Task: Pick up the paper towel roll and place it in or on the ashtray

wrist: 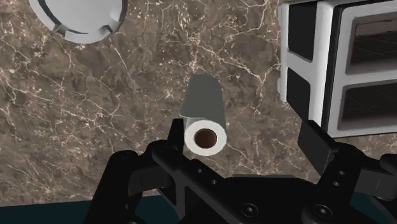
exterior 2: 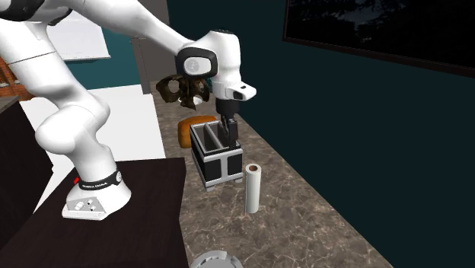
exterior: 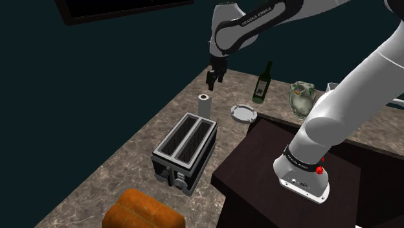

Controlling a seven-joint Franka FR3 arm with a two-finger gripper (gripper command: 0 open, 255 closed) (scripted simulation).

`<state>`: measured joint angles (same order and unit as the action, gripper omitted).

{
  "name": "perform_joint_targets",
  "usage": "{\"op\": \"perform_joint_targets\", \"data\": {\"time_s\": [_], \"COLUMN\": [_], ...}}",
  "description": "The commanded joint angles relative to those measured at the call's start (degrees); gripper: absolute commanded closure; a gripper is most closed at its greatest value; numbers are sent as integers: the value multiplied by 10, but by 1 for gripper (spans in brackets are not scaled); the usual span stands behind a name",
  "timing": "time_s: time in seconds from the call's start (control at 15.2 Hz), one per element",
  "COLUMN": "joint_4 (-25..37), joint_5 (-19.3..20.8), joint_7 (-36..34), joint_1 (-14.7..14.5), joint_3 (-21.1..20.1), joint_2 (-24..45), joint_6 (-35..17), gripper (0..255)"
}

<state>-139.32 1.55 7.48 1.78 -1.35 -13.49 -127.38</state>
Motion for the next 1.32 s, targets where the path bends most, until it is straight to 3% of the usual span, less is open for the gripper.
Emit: {"op": "perform_joint_targets", "data": {"time_s": [0.0,0.59,1.25], "joint_4": [24,132,127], "joint_5": [5,27,32], "joint_7": [-1,-6,-9], "joint_1": [1,5,6], "joint_3": [0,5,7], "joint_2": [52,249,295], "joint_6": [-30,-125,-175], "gripper": [0,0,0]}}
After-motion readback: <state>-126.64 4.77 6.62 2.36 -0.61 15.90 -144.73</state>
